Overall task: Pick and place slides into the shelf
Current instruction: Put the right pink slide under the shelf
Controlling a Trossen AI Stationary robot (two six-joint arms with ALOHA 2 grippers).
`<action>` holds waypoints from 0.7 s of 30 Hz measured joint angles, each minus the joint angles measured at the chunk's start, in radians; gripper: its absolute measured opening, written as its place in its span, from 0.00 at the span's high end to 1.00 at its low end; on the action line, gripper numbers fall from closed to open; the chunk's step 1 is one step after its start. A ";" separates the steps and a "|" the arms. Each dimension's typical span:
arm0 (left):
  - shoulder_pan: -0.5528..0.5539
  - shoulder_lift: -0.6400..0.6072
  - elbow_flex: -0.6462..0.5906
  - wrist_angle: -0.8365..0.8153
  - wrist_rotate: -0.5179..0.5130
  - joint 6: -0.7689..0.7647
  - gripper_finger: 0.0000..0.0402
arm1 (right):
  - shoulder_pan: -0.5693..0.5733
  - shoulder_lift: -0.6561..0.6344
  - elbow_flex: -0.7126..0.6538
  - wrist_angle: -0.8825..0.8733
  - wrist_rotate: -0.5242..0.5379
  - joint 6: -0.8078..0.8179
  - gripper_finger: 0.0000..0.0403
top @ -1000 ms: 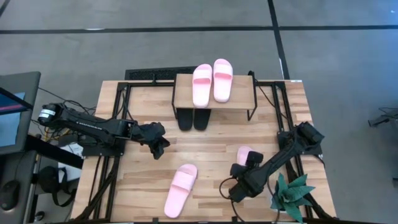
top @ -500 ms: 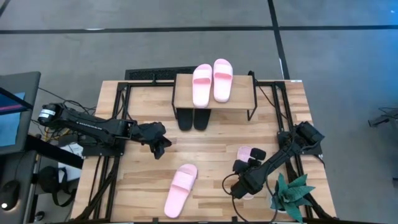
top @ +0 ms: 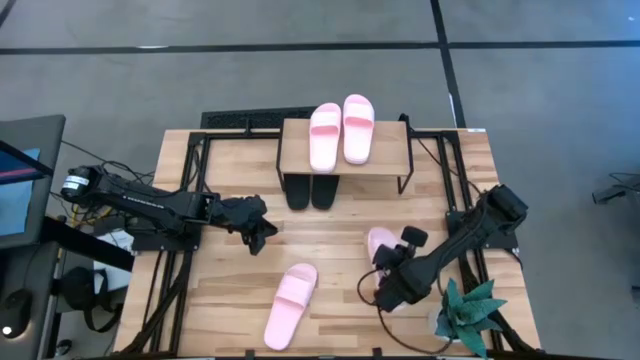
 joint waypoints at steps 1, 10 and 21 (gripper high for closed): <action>0.000 0.000 0.000 0.008 0.000 -0.001 0.88 | -0.007 -0.015 -0.009 -0.002 0.010 0.000 0.99; 0.000 0.000 0.000 0.012 0.000 -0.020 0.88 | -0.094 -0.109 -0.090 -0.005 0.066 -0.023 1.00; 0.000 0.000 0.000 0.012 0.001 -0.053 0.88 | -0.311 -0.117 -0.182 0.114 0.074 -0.255 1.00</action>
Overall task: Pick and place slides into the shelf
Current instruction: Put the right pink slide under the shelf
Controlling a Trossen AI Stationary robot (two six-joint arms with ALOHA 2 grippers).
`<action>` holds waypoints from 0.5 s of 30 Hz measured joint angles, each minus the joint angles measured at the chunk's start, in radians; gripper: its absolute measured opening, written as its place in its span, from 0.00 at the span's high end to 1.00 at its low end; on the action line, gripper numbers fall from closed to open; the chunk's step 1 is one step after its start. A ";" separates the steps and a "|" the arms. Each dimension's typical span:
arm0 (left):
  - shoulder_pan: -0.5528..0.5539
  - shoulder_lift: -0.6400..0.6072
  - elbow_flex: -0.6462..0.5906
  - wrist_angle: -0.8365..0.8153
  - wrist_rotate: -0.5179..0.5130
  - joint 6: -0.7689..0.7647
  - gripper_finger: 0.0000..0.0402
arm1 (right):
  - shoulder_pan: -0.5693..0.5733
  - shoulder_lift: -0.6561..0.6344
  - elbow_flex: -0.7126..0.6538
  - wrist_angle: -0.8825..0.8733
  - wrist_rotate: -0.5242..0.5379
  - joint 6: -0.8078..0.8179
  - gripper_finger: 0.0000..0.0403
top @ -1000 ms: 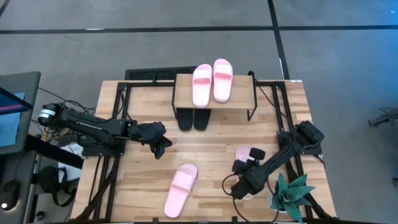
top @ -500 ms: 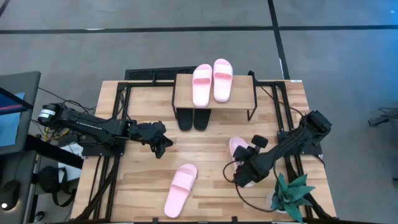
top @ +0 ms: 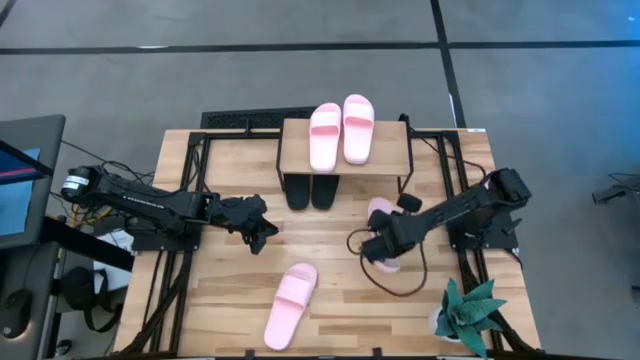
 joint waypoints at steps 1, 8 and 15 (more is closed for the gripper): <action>0.000 0.000 0.000 0.000 0.000 -0.003 0.88 | -0.018 0.000 -0.009 0.010 0.006 -0.014 1.00; 0.000 0.000 0.000 0.000 0.000 -0.014 0.88 | -0.105 0.000 -0.094 0.118 0.014 -0.159 1.00; 0.000 0.000 0.000 -0.001 0.000 -0.030 0.88 | -0.138 0.000 -0.135 0.173 0.020 -0.217 0.98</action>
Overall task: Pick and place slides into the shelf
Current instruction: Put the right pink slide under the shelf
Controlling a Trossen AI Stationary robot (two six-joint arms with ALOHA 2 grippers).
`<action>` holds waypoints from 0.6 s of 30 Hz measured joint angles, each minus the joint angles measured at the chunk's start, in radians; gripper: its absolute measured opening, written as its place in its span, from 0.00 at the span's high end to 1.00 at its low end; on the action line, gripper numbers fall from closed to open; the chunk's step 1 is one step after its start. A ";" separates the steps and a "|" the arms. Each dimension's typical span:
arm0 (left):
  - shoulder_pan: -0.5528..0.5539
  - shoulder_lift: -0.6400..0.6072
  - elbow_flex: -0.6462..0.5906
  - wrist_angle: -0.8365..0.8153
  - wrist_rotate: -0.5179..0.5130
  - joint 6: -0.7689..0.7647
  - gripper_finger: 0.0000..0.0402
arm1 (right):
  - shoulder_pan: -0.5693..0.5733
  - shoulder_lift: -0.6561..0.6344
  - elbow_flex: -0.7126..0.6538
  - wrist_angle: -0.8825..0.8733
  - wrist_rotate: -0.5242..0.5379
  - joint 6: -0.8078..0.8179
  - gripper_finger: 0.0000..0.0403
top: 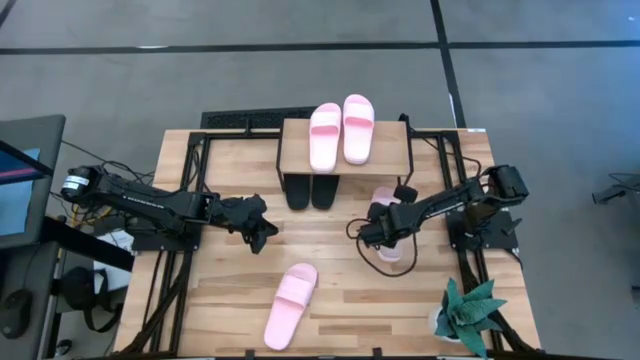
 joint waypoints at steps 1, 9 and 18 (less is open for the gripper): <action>0.000 0.000 0.000 0.000 0.000 0.000 0.88 | -0.003 0.000 -0.001 0.004 0.000 -0.021 0.98; 0.000 0.000 0.000 0.000 0.000 -0.007 0.88 | -0.021 0.000 -0.001 0.011 -0.001 -0.064 0.91; 0.000 0.000 0.000 0.000 0.025 0.001 0.88 | -0.020 0.000 -0.001 0.027 -0.012 -0.081 0.74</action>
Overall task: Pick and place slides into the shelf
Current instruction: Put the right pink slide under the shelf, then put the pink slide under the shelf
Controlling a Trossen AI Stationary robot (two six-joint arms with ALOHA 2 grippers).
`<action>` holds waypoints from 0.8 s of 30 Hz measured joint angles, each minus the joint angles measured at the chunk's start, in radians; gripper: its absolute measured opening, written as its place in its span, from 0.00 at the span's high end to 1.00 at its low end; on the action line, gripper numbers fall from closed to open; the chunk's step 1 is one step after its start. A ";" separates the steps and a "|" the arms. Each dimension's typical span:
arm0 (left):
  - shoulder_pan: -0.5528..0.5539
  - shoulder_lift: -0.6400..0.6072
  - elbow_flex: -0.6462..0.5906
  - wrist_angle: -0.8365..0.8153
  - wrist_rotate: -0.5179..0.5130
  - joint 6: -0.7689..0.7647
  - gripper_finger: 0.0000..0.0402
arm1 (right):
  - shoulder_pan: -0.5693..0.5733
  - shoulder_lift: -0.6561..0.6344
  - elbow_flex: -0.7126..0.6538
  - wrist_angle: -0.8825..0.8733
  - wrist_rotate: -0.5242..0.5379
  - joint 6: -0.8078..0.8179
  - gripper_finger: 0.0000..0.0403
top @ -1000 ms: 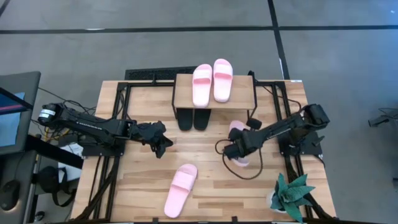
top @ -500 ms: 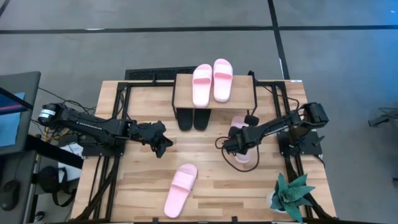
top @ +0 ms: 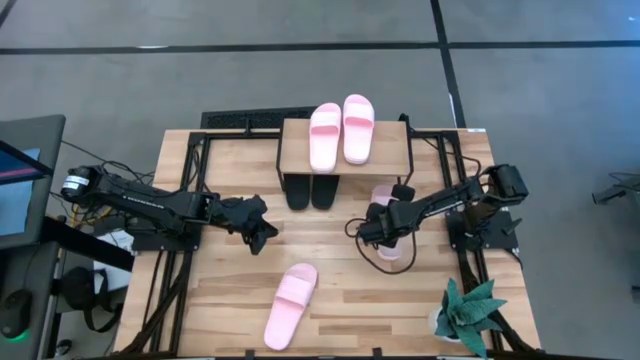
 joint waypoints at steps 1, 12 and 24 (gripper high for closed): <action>0.000 0.000 0.000 0.000 -0.001 0.004 0.88 | 0.002 0.000 0.000 -0.002 -0.001 -0.001 0.72; 0.000 0.000 0.000 -0.014 -0.085 -0.011 0.88 | 0.054 -0.105 -0.001 -0.031 -0.008 0.026 0.59; 0.000 0.000 0.000 0.018 0.083 0.033 0.88 | 0.183 -0.332 0.000 -0.036 -0.072 0.081 0.62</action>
